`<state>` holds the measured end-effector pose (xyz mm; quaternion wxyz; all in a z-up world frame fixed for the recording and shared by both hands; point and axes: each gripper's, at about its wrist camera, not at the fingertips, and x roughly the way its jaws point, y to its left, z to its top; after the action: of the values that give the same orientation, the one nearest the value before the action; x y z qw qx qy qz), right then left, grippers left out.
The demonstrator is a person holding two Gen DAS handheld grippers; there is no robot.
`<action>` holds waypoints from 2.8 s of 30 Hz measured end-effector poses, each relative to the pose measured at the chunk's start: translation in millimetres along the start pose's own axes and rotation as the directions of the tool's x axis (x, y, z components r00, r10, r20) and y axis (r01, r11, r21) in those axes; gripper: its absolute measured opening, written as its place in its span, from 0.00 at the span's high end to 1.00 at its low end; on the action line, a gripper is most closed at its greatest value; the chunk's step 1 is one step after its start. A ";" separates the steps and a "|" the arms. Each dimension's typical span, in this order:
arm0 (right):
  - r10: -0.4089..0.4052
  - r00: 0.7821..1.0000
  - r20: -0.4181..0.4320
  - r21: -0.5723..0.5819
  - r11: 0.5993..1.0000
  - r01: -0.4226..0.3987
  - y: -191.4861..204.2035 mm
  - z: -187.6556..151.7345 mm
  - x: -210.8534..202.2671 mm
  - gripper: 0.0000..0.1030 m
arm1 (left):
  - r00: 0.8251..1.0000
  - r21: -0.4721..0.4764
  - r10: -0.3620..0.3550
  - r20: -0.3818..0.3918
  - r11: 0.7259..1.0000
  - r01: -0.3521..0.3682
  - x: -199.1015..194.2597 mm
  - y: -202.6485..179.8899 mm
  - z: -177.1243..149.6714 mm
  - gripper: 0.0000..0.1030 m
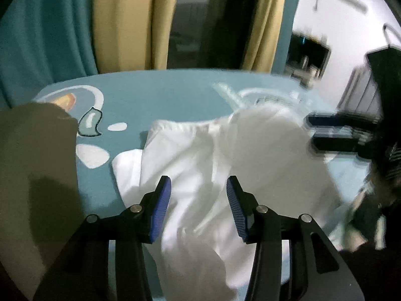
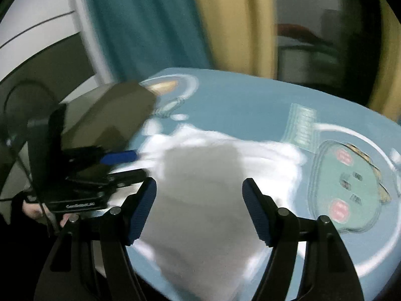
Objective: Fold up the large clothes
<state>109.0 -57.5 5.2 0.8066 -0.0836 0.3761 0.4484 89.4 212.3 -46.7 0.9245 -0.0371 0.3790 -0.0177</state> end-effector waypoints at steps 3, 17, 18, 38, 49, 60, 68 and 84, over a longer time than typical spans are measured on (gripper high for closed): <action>-0.093 0.996 -0.002 0.063 0.994 0.093 -28.7 -14.4 -3.2 0.31 | 0.994 0.047 0.098 -0.051 0.994 -0.095 18.8 0.3 0.0 0.53; -0.107 0.994 -0.027 0.073 0.991 0.109 -52.3 -23.4 42.1 0.31 | 0.958 -0.233 0.283 -0.041 0.930 -0.285 -14.4 74.1 17.0 0.53; -0.104 0.994 -0.030 0.066 0.992 0.106 -51.2 -23.5 45.7 0.31 | 0.966 -0.231 0.255 -0.032 0.939 -0.256 -15.6 71.0 18.5 0.53; -0.134 0.991 0.019 0.135 0.982 0.131 -72.8 -32.5 -4.0 0.31 | 0.982 -0.122 0.176 -0.069 0.975 -0.183 -1.4 47.3 4.0 0.98; -0.116 0.993 0.013 0.140 0.984 0.113 -75.5 -32.8 -3.3 0.31 | 0.967 -0.240 0.209 -0.143 0.941 -0.239 -19.6 82.1 -10.9 0.41; -0.091 0.996 0.001 0.131 0.987 0.090 -67.8 -31.0 6.9 0.31 | 0.988 -0.290 0.081 -0.132 0.950 -0.116 12.7 79.8 -18.9 0.36; -0.068 0.997 -0.018 0.158 0.985 0.070 -72.6 -34.7 16.0 0.31 | 0.946 -0.369 -0.315 -0.073 0.890 0.268 32.6 57.5 -4.2 0.32; -0.064 0.998 -0.018 0.183 0.981 0.066 -82.8 -33.0 12.4 0.25 | 0.977 -0.348 -0.187 -0.105 0.927 0.140 42.6 73.5 -1.9 0.29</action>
<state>160.5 -113.2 -43.3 0.8227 -0.0239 0.4176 0.3850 118.7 282.8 -83.9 0.8715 -0.2258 0.4342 -0.0316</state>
